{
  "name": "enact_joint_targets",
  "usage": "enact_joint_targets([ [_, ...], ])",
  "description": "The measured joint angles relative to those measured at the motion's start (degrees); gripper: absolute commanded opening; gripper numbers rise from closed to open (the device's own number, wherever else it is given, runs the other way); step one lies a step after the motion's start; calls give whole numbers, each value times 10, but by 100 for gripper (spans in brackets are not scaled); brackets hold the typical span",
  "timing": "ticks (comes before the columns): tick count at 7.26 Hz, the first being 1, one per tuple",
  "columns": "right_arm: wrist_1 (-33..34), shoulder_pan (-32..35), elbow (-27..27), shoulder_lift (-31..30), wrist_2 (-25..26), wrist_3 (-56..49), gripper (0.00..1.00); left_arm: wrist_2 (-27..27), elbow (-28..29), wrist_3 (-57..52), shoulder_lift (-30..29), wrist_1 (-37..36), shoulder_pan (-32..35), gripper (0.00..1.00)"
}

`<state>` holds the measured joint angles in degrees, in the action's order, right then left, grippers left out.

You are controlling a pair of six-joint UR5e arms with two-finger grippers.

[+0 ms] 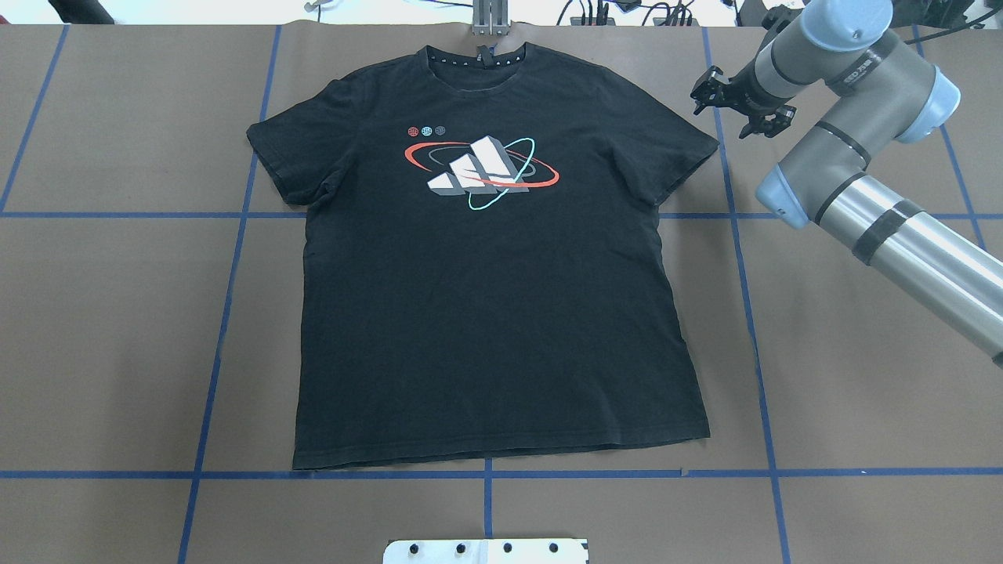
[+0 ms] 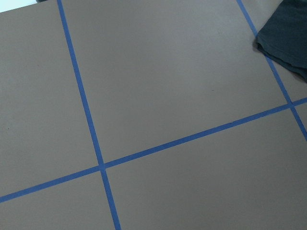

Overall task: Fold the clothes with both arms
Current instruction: 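Move the right gripper over the shirt's shoulder nearest it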

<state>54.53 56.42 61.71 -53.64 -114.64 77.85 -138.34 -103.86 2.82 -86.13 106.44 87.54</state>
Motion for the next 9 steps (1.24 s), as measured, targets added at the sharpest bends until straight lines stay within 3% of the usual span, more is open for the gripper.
enact_joint_targets([
  [2, -1, -15, -7, 2, 32, 4, 77, 0, -1, 0, 0, 0, 0, 100],
  [7, 0, -25, -20, 1, 54, 3, 69, 0, -2, 0, 0, 0, 0, 100],
  [8, 0, -26, -21, 1, 58, 3, 64, 0, -2, 0, 0, 0, 0, 100],
  [9, 0, -26, -22, 1, 60, 3, 49, 0, -2, 0, 0, 0, 0, 100],
])
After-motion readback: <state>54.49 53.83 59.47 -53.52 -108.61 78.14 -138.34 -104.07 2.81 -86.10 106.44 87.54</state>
